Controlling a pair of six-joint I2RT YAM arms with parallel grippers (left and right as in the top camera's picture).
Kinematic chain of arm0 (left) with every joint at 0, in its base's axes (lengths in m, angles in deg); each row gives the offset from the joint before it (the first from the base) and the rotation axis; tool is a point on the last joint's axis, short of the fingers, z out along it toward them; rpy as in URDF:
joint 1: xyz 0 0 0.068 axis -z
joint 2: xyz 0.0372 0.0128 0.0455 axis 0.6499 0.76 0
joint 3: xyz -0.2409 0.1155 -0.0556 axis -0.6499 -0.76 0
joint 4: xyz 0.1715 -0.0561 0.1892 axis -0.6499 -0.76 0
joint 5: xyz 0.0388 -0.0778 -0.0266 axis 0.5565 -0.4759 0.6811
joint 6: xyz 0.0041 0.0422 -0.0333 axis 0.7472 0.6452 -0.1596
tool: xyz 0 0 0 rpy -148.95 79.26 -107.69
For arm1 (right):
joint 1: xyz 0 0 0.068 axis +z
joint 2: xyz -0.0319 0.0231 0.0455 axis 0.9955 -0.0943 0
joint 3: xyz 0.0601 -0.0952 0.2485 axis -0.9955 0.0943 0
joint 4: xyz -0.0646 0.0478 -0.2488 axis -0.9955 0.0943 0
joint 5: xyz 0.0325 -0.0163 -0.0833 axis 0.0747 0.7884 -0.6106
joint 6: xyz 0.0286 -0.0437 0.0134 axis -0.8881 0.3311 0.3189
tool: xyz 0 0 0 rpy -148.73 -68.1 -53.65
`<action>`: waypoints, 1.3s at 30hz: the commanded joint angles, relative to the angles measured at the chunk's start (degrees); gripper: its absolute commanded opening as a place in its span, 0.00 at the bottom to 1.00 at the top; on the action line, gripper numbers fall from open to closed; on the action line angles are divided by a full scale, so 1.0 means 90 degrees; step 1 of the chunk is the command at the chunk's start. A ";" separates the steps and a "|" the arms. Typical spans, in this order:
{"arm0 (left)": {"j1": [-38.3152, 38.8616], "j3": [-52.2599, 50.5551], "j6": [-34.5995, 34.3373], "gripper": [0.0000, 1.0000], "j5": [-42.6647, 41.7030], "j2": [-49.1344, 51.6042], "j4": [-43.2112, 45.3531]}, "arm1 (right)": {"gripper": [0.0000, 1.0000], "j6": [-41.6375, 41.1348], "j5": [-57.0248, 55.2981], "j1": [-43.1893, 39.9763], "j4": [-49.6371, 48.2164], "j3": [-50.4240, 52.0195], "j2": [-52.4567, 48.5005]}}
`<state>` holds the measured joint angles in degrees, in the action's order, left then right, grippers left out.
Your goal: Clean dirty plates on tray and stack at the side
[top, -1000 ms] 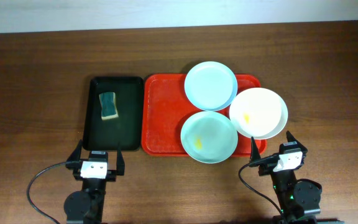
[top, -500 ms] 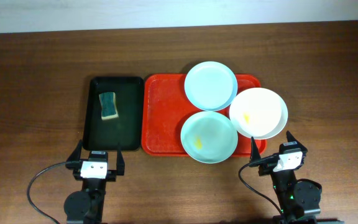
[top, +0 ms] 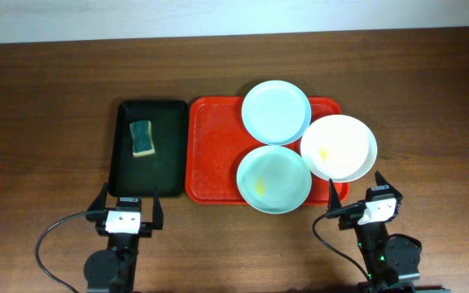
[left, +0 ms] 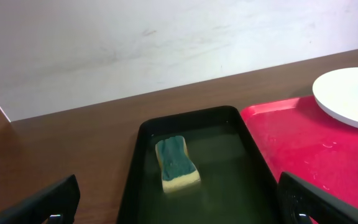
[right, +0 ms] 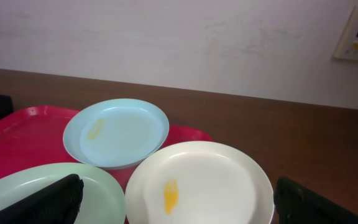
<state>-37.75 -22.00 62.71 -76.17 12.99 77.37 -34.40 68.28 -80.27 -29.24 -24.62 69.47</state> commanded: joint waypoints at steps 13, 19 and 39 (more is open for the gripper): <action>0.0017 -0.0019 0.0153 0.99 0.0578 -0.0044 0.0049 | 0.98 0.0041 0.0080 0.0012 0.0024 0.0032 0.0032; 0.0019 -0.0019 0.0146 0.99 -0.0134 -0.0041 -0.0039 | 0.98 0.0041 0.0080 0.0012 0.0024 0.0032 0.0032; 0.0019 0.3007 -0.0279 0.99 -0.2334 0.1088 -0.0913 | 0.98 0.0041 0.0080 0.0012 0.0024 0.0032 0.0032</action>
<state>-37.75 -5.10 61.15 -95.67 17.43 73.44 -34.40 68.26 -80.27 -29.24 -24.62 69.47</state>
